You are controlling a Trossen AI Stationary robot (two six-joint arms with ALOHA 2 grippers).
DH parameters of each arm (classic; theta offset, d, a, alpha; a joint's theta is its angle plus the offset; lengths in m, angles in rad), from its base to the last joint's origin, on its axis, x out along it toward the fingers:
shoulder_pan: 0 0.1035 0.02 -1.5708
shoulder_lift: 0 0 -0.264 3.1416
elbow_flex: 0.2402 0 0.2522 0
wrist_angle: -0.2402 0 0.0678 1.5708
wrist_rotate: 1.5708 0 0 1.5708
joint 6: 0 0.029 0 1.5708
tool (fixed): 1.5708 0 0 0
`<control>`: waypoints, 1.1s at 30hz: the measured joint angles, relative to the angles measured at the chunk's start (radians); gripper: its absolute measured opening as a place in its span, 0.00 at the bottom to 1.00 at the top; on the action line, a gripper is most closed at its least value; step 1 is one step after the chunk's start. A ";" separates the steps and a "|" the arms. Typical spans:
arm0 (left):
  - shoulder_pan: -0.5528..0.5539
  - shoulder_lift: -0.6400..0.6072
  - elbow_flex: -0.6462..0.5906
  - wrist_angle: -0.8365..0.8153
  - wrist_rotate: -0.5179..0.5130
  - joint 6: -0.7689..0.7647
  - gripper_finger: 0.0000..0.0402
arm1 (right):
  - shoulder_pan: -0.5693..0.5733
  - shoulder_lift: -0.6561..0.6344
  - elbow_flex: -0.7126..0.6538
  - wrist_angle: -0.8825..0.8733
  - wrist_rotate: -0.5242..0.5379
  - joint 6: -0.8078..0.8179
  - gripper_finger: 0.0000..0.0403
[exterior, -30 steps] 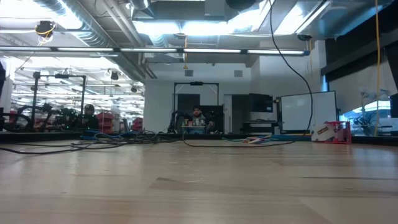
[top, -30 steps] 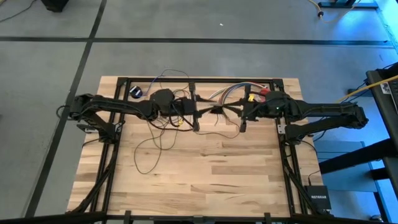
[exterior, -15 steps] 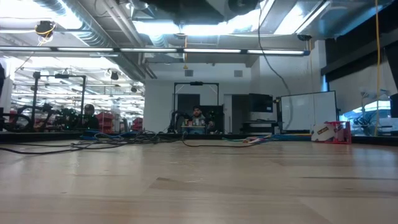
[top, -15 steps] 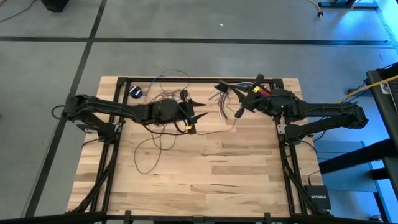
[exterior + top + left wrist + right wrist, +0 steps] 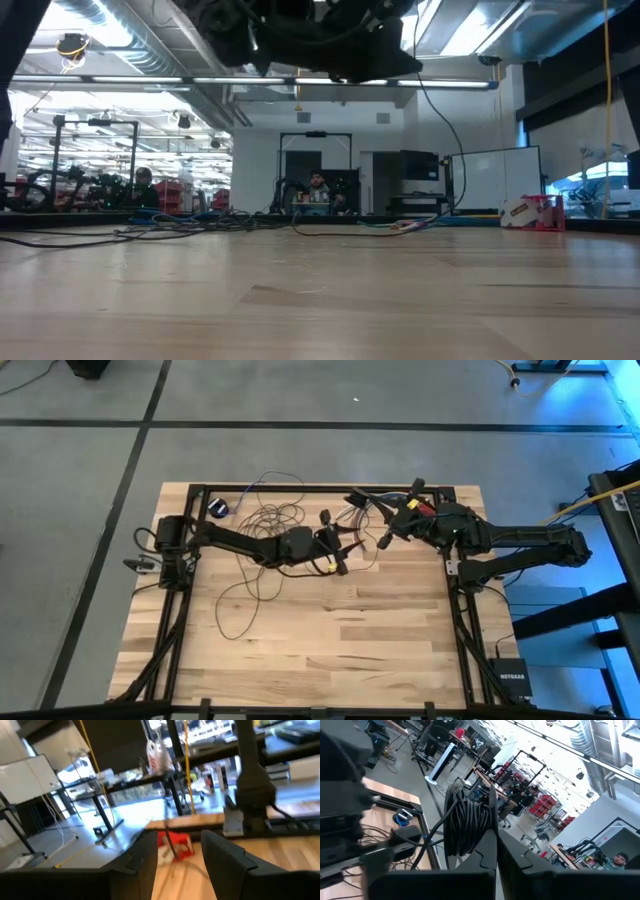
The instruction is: Coiling cords
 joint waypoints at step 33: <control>0.083 0.013 0.030 0.150 0.172 0.005 0.01 | 0.000 0.003 0.000 0.101 -0.166 0.082 0.01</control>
